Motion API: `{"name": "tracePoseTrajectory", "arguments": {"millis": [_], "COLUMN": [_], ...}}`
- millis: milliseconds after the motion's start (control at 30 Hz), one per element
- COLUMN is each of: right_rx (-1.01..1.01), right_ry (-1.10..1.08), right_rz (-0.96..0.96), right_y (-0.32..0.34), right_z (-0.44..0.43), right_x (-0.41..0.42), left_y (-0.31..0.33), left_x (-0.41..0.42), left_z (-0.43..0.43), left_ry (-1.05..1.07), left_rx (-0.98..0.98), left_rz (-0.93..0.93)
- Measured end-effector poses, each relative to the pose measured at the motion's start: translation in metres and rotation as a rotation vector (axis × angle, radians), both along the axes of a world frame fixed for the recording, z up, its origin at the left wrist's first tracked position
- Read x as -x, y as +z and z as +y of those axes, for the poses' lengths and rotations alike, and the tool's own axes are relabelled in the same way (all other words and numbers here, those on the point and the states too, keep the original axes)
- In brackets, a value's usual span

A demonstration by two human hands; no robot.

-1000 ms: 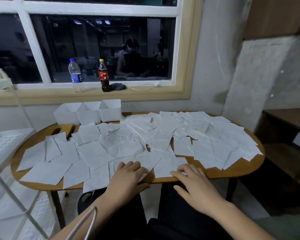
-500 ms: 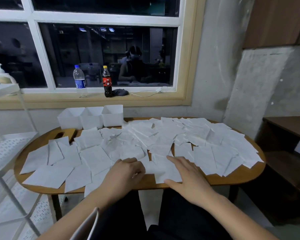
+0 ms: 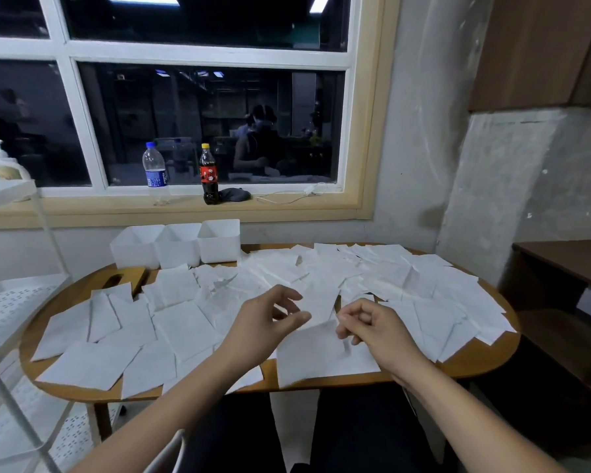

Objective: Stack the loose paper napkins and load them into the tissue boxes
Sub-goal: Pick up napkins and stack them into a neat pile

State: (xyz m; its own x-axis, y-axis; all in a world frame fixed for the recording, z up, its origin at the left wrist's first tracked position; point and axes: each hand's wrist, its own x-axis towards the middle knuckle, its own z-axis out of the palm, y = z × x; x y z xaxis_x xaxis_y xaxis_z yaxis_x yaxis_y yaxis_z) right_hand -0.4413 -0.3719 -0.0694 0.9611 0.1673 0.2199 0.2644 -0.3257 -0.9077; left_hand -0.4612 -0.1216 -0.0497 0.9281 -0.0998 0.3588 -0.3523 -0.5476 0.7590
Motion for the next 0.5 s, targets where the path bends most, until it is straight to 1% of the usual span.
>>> {"name": "tracePoseTrajectory", "arguments": {"millis": [67, 100, 167, 233, 300, 333, 433, 500], "right_rx": [0.036, 0.090, 0.274, 0.442, 0.530, 0.550, 0.574, 0.617], "right_ry": [0.006, 0.020, 0.026, 0.002, -0.018, -0.028, -0.058, -0.074], "right_rz": [0.036, 0.049, 0.033, -0.001, -0.031, -0.044, -0.059, -0.081], "right_y": [-0.007, -0.012, -0.026, -0.041, -0.052, -0.055, -0.055, -0.052], "right_z": [-0.003, -0.004, -0.004, -0.007, -0.009, -0.009, -0.005, 0.000], "right_x": [-0.004, -0.006, -0.010, -0.018, -0.025, -0.028, -0.037, -0.043], "left_y": [-0.012, -0.019, -0.031, -0.039, -0.045, -0.046, -0.047, -0.047], "left_x": [-0.009, -0.016, -0.029, -0.038, -0.044, -0.046, -0.053, -0.059], "left_z": [-0.005, -0.006, -0.006, -0.004, -0.003, -0.002, 0.001, 0.003], "left_ry": [0.014, 0.036, 0.060, 0.083, 0.110, 0.119, 0.129, 0.120], "left_rx": [-0.008, -0.020, -0.054, -0.196, -0.372, -0.437, -0.601, -0.659], "left_rz": [0.053, 0.065, 0.096, 0.109, 0.100, 0.112, 0.227, 0.279]}}
